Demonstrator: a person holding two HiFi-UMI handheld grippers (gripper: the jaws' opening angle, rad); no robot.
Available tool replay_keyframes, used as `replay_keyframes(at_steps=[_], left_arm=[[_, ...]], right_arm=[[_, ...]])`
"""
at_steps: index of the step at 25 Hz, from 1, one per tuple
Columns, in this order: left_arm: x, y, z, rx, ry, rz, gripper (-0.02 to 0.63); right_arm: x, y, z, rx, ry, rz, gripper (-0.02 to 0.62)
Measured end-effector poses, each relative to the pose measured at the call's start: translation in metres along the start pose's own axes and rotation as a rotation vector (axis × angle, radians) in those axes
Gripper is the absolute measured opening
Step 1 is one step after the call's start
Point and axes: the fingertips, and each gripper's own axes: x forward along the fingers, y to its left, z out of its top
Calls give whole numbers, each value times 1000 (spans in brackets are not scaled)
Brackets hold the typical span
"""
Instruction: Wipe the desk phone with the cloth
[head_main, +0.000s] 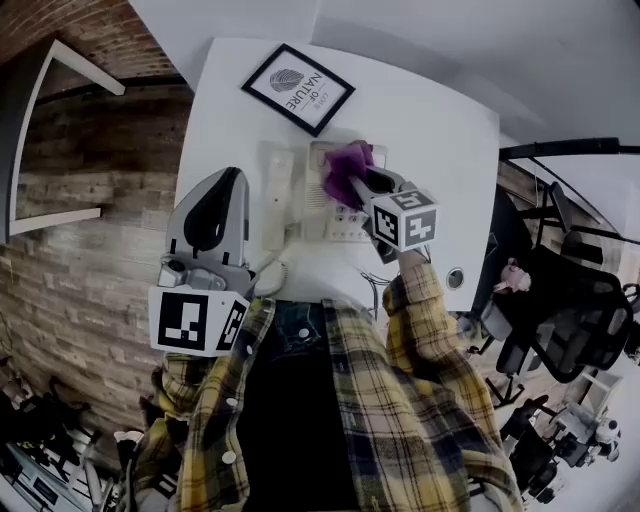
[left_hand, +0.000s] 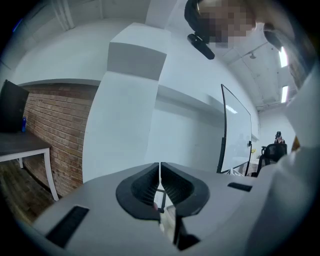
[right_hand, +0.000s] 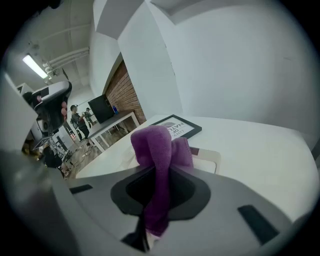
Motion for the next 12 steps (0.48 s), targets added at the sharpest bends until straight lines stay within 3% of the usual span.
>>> replay_keyframes(at_steps=[12], left_arm=[[8, -9, -7, 1, 20, -52, 21]], right_arm=[[-13, 19, -35, -6, 49, -11, 63]])
